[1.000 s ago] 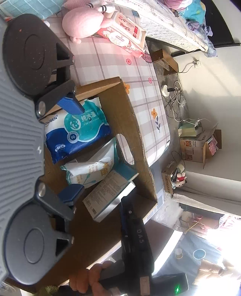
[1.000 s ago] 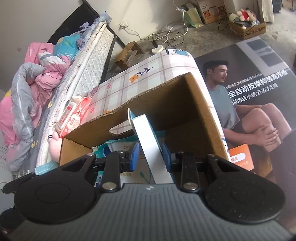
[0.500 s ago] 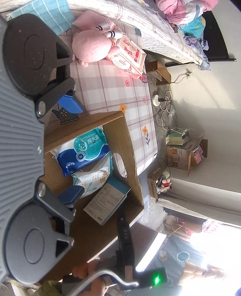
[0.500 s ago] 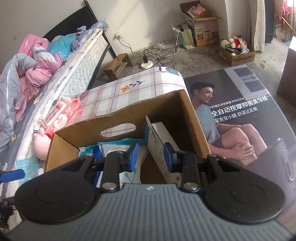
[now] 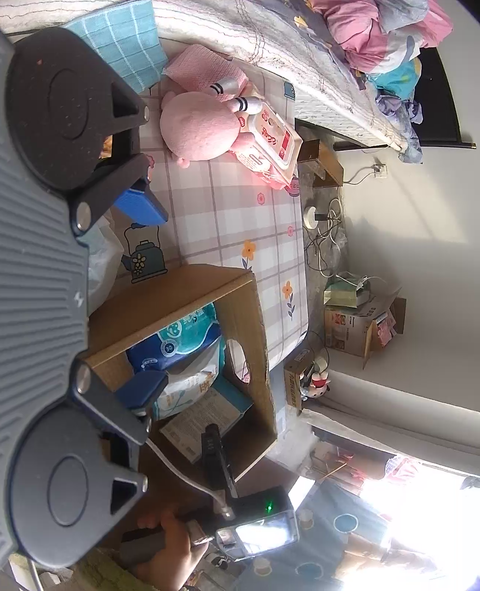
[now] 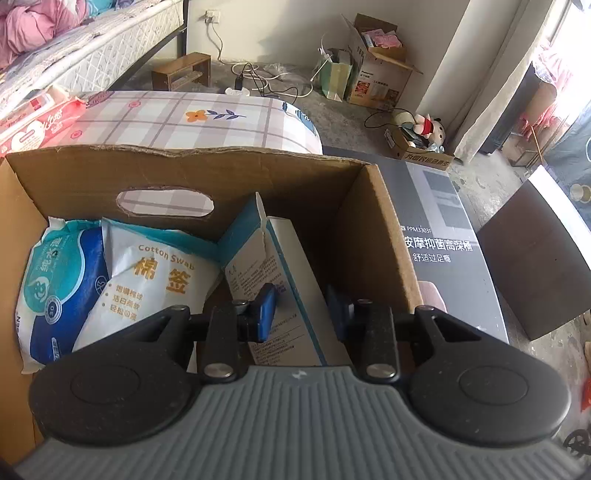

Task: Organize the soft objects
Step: 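Open the right gripper to release the white box inside the cardboard box, then withdraw the right gripper from the cardboard box toward the bed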

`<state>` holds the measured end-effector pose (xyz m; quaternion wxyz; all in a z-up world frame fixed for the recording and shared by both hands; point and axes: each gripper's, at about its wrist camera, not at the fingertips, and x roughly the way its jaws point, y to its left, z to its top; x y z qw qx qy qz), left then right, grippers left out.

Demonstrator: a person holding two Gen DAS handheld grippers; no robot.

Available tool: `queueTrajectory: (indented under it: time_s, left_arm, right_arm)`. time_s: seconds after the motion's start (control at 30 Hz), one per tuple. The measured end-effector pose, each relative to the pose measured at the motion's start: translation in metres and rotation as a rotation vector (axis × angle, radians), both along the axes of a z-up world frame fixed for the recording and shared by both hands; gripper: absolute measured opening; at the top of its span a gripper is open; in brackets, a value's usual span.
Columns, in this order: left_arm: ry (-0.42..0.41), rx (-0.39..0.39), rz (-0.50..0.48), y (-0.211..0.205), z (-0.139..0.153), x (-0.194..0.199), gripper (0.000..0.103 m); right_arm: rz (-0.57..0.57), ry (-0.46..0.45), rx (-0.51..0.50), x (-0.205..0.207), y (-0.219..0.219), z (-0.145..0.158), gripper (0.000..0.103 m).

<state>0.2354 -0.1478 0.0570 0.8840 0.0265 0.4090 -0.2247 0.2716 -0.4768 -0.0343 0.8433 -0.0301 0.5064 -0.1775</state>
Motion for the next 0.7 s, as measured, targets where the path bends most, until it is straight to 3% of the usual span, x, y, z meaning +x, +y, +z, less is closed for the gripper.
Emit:
queueTrajectory:
  time_s: [0.1,0.3,0.47,0.57,0.7]
  left_arm:
    - [-0.002,-0.006,-0.003,0.004,-0.002,-0.002,0.087]
    - [0.001,-0.011,-0.001,0.011,-0.002,-0.003,0.087]
    - [-0.028,-0.016,0.018,0.023,0.003,-0.008,0.089]
    - [-0.058,-0.012,0.019,0.034,0.010,-0.017,0.091]
    - [-0.094,0.001,0.025,0.053,0.017,-0.033,0.093]
  right_arm:
    - [-0.023,0.010,0.100,-0.001,-0.001,0.003,0.028]
    - [-0.034,-0.003,0.038,-0.003,0.001,0.001,0.028]
    - [-0.055,-0.093,0.142,-0.018,-0.002,0.024,0.028]
    - [-0.076,-0.157,0.257,-0.030,0.000,0.040,0.028]
    - [-0.062,-0.224,0.374,-0.055,0.018,0.067,0.035]
